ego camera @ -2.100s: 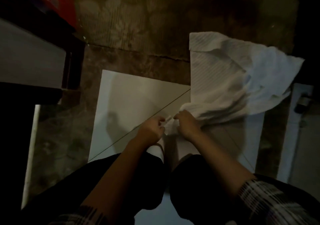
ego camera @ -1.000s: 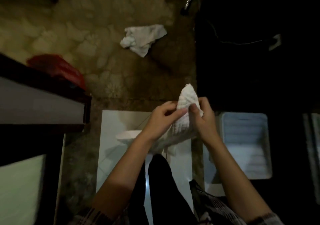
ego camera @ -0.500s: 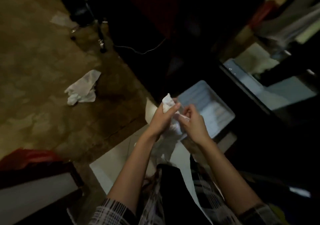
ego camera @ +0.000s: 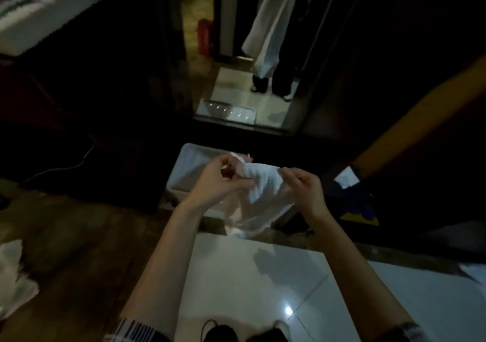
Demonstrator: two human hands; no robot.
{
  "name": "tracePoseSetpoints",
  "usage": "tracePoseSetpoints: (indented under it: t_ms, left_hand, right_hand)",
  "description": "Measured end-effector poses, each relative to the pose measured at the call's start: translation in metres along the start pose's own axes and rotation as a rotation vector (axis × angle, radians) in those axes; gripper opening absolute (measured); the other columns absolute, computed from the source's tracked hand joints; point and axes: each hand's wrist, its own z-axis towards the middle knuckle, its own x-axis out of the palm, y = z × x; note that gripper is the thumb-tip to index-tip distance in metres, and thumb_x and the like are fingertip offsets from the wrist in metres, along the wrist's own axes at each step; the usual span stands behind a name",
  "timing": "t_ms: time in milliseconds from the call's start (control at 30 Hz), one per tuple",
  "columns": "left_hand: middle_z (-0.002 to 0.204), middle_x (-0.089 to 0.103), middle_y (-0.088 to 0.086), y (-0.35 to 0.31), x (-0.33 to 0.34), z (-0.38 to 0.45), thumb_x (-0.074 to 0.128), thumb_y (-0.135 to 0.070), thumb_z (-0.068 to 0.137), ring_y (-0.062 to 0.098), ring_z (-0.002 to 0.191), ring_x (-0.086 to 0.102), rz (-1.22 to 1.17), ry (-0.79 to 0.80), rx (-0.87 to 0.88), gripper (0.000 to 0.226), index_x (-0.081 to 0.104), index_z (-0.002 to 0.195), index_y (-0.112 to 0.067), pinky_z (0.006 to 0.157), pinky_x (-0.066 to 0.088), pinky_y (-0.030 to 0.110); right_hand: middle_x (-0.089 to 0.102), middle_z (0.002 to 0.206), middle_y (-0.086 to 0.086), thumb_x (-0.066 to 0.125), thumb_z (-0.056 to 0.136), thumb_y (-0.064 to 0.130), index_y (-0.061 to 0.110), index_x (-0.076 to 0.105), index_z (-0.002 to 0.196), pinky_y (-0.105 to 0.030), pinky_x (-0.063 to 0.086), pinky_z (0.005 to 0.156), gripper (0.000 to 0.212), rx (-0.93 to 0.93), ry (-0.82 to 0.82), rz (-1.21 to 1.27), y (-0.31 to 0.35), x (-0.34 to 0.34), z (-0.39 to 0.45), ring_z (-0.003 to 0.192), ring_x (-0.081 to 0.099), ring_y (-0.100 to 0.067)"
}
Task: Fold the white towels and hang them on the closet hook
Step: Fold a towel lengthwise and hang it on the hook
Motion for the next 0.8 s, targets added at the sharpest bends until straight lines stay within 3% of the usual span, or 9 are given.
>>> tracePoseSetpoints:
  t_ms: [67, 167, 233, 267, 367, 433, 533, 667, 800]
  left_hand:
    - [0.096, 0.063, 0.016, -0.012, 0.039, 0.016, 0.068, 0.012, 0.075, 0.005, 0.088, 0.064, 0.025, 0.035, 0.058, 0.019, 0.061, 0.084, -0.003, 0.083, 0.050, 0.023]
    - [0.099, 0.058, 0.014, -0.030, 0.115, 0.039, 0.066, 0.006, 0.079, 0.023, 0.094, 0.059, 0.176, 0.115, 0.118, 0.023, 0.057, 0.084, -0.014, 0.087, 0.046, 0.035]
    - [0.097, 0.055, 0.007, -0.037, 0.172, 0.049, 0.065, 0.006, 0.079, 0.021, 0.092, 0.058, 0.265, 0.218, 0.211, 0.021, 0.062, 0.085, -0.014, 0.086, 0.045, 0.030]
    - [0.097, 0.054, 0.004, -0.041, 0.201, 0.053, 0.064, 0.005, 0.079, 0.020, 0.092, 0.059, 0.302, 0.257, 0.255, 0.020, 0.065, 0.087, -0.013, 0.086, 0.045, 0.029]
    - [0.094, 0.051, -0.002, -0.049, 0.284, 0.055, 0.062, -0.002, 0.083, 0.025, 0.094, 0.058, 0.394, 0.293, 0.361, 0.010, 0.065, 0.091, -0.004, 0.083, 0.046, 0.038]
    - [0.091, 0.050, -0.002, -0.055, 0.335, 0.054, 0.060, -0.002, 0.084, 0.029, 0.094, 0.057, 0.427, 0.315, 0.398, 0.006, 0.063, 0.089, -0.004, 0.082, 0.047, 0.042]
    - [0.093, 0.059, 0.003, -0.066, 0.400, 0.050, 0.060, -0.002, 0.084, 0.023, 0.092, 0.057, 0.452, 0.377, 0.452, 0.008, 0.065, 0.089, -0.006, 0.079, 0.047, 0.036]
    - [0.084, 0.060, 0.001, -0.080, 0.466, 0.042, 0.062, -0.006, 0.085, 0.022, 0.085, 0.061, 0.475, 0.456, 0.453, 0.004, 0.064, 0.086, -0.010, 0.071, 0.052, 0.041]
    - [0.082, 0.060, 0.001, -0.096, 0.507, 0.040, 0.066, -0.009, 0.083, 0.018, 0.078, 0.058, 0.502, 0.458, 0.524, 0.005, 0.070, 0.082, -0.006, 0.066, 0.046, 0.034]
  right_hand:
    - [0.050, 0.047, 0.014, 0.059, 0.091, 0.014, 0.026, 0.060, 0.051, -0.011, 0.036, 0.050, 0.042, -0.010, -0.121, -0.011, -0.007, -0.046, -0.005, 0.047, 0.044, 0.004]
    - [0.053, 0.053, 0.002, 0.059, 0.092, 0.017, 0.020, 0.060, 0.052, -0.021, 0.039, 0.055, 0.040, -0.053, -0.240, -0.172, -0.016, -0.116, -0.021, 0.053, 0.046, -0.002]
    - [0.055, 0.064, -0.016, 0.055, 0.094, 0.021, 0.000, 0.059, 0.064, -0.031, 0.039, 0.059, 0.037, -0.052, -0.264, -0.242, -0.022, -0.163, -0.034, 0.059, 0.048, -0.013]
    - [0.059, 0.071, -0.016, 0.052, 0.095, 0.023, 0.000, 0.061, 0.074, -0.030, 0.042, 0.061, 0.033, -0.057, -0.247, -0.229, -0.024, -0.185, -0.040, 0.064, 0.053, -0.015]
    - [0.065, 0.090, 0.000, 0.057, 0.089, 0.037, 0.016, 0.063, 0.097, -0.028, 0.053, 0.071, 0.023, -0.082, -0.218, -0.120, -0.021, -0.243, -0.060, 0.084, 0.064, -0.019]
    - [0.064, 0.095, 0.009, 0.065, 0.080, 0.046, 0.023, 0.059, 0.102, -0.027, 0.054, 0.073, 0.032, -0.138, -0.274, -0.150, -0.018, -0.281, -0.072, 0.089, 0.064, -0.013]
    - [0.060, 0.096, 0.021, 0.067, 0.075, 0.050, 0.028, 0.056, 0.105, -0.014, 0.050, 0.073, 0.038, -0.203, -0.369, -0.239, -0.011, -0.334, -0.083, 0.093, 0.059, 0.002]
    - [0.063, 0.091, 0.005, 0.068, 0.083, 0.030, 0.016, 0.064, 0.094, -0.022, 0.052, 0.074, 0.018, -0.242, -0.424, -0.290, -0.006, -0.393, -0.094, 0.086, 0.062, -0.008]
    - [0.061, 0.084, 0.000, 0.075, 0.075, 0.035, 0.012, 0.067, 0.086, -0.019, 0.047, 0.067, 0.027, -0.285, -0.547, -0.503, -0.007, -0.440, -0.107, 0.078, 0.058, -0.009]
